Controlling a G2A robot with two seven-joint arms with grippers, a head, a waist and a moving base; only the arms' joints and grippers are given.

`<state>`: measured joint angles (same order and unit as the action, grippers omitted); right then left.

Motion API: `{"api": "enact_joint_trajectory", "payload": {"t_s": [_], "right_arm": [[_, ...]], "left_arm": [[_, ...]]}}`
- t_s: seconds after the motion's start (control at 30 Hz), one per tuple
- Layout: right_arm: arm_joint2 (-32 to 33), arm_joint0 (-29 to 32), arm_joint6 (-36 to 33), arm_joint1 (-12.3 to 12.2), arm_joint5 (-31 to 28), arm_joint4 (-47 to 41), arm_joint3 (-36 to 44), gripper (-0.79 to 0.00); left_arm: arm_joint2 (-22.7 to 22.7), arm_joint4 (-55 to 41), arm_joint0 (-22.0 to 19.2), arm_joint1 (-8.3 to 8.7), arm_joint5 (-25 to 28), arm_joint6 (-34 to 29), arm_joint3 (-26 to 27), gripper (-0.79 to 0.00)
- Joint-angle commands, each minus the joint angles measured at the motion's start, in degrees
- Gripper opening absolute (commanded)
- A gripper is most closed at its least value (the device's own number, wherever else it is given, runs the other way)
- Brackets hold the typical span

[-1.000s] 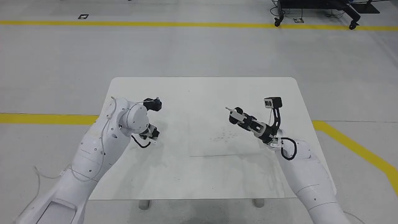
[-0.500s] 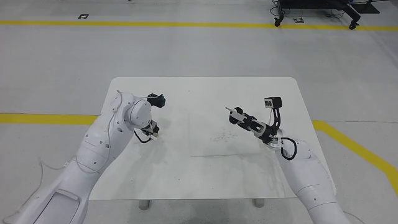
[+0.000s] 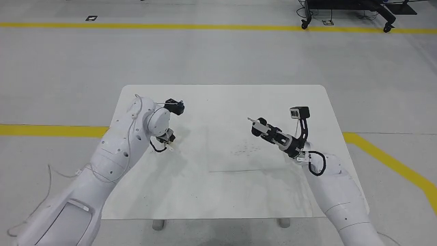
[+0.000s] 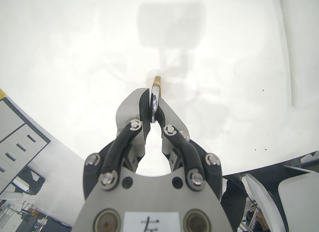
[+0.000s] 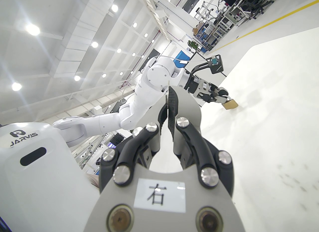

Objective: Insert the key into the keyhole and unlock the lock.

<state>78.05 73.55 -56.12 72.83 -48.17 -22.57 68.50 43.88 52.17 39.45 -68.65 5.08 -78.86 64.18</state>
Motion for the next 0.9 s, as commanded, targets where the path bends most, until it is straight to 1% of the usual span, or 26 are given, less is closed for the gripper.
{"api": "enact_joint_trajectory", "payload": {"t_s": [0.0, 0.17, 0.33, 0.43, 0.53, 0.7, 0.77, 0.8, 0.87], "right_arm": [[0.0, 0.0, 0.0, 0.0, 0.0, 0.0, 0.0, -0.785], [0.0, 0.0, 0.0, 0.0, 0.0, 0.0, 0.0, -0.785], [0.0, 0.0, 0.0, 0.0, 0.0, 0.0, 0.0, -0.785], [0.0, 0.0, 0.0, 0.0, 0.0, 0.0, 0.0, -0.785], [0.0, 0.0, 0.0, 0.0, 0.0, 0.0, 0.0, -0.785], [0.0, 0.0, 0.0, 0.0, 0.0, 0.0, 0.0, -0.785], [0.0, 0.0, 0.0, 0.0, 0.0, 0.0, 0.0, -0.785], [0.0, 0.0, 0.0, 0.0, 0.0, 0.0, 0.0, -0.785], [0.0, 0.0, 0.0, 0.0, 0.0, 0.0, 0.0, -0.785]], "left_arm": [[-0.34, -0.11, -0.26, -0.24, 0.13, 0.08, -0.55, -0.785], [-1.35, 0.29, -1.02, -0.87, 0.32, -0.01, -1.69, -0.785], [-2.84, 3.53, -1.8, -1.51, -0.4, 1.82, -3.01, -0.785], [-2.56, 3.62, -2.23, -1.87, -0.3, 6.19, -3.8, -0.785], [-1.24, 2.8, -2.47, -1.99, -0.37, 11.57, -4.38, -0.785], [2.39, -0.38, -2.08, -1.84, 0.21, 22.77, -5.74, -0.785], [4.49, -4.42, -1.73, -1.83, 1.95, 27.18, -6.71, -0.785], [5.33, -6.41, -1.65, -1.87, 3.0, 28.87, -7.31, -0.785], [5.66, -7.43, -1.61, -1.9, 3.4, 29.27, -7.56, -0.785]]}}
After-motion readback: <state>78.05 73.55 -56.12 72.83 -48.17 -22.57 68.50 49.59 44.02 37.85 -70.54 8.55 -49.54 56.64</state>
